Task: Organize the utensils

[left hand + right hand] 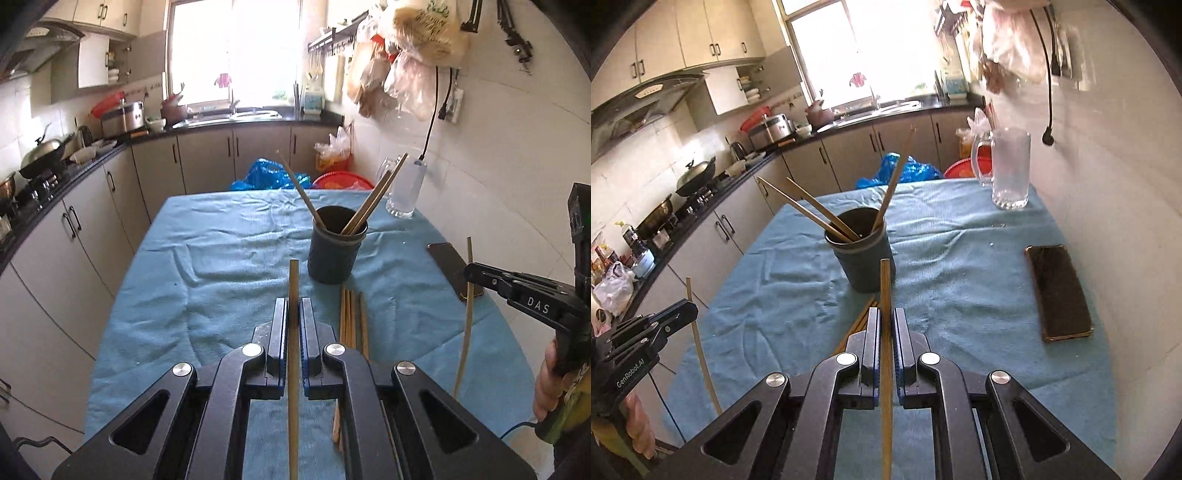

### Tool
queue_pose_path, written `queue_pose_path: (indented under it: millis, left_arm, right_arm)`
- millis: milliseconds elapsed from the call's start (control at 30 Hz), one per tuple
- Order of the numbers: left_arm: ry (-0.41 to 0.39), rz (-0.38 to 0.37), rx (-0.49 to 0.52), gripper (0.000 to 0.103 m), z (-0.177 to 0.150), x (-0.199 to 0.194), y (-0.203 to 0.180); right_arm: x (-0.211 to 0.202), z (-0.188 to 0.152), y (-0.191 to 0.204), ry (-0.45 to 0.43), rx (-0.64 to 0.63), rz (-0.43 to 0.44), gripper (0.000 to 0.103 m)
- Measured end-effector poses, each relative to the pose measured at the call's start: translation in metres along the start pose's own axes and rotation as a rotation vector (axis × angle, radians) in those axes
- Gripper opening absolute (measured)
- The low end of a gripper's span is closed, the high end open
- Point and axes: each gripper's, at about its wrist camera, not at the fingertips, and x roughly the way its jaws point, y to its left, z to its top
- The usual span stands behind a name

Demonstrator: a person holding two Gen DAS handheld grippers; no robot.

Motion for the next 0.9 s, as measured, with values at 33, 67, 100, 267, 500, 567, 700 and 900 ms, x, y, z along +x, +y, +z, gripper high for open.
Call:
queue_pose_path:
  millis: [33, 67, 100, 267, 500, 567, 700, 900]
  left_arm:
    - [-0.008, 0.003, -0.001, 0.005, -0.001, -0.007, -0.001]
    - [-0.013, 0.003, -0.003, 0.005, -0.001, -0.009, -0.001]
    - [-0.018, 0.003, -0.007, 0.005, -0.002, -0.014, -0.001]
    - [-0.042, 0.007, -0.017, 0.005, -0.006, -0.032, -0.003]
    - [-0.077, -0.016, -0.024, 0.005, -0.008, -0.055, -0.009]
    - [-0.084, -0.016, -0.022, 0.005, -0.006, -0.057, -0.012]
    - [-0.089, -0.024, -0.018, 0.005, 0.002, -0.059, -0.015]
    - [-0.094, -0.024, -0.011, 0.005, 0.018, -0.055, -0.018]
  right_arm:
    - [-0.007, -0.001, 0.001, -0.009, -0.004, 0.002, 0.007]
    - [-0.013, -0.002, 0.002, -0.018, -0.007, 0.005, 0.007]
    - [-0.016, -0.003, 0.002, -0.023, -0.009, 0.008, 0.007]
    - [-0.037, -0.009, 0.009, -0.051, -0.019, 0.02, 0.007]
    - [-0.064, -0.013, 0.016, -0.092, -0.038, 0.03, 0.007]
    - [-0.07, -0.011, 0.016, -0.105, -0.037, 0.033, 0.007]
    - [-0.076, -0.006, 0.017, -0.124, -0.034, 0.033, 0.007]
    - [-0.08, 0.006, 0.016, -0.152, -0.028, 0.025, 0.007]
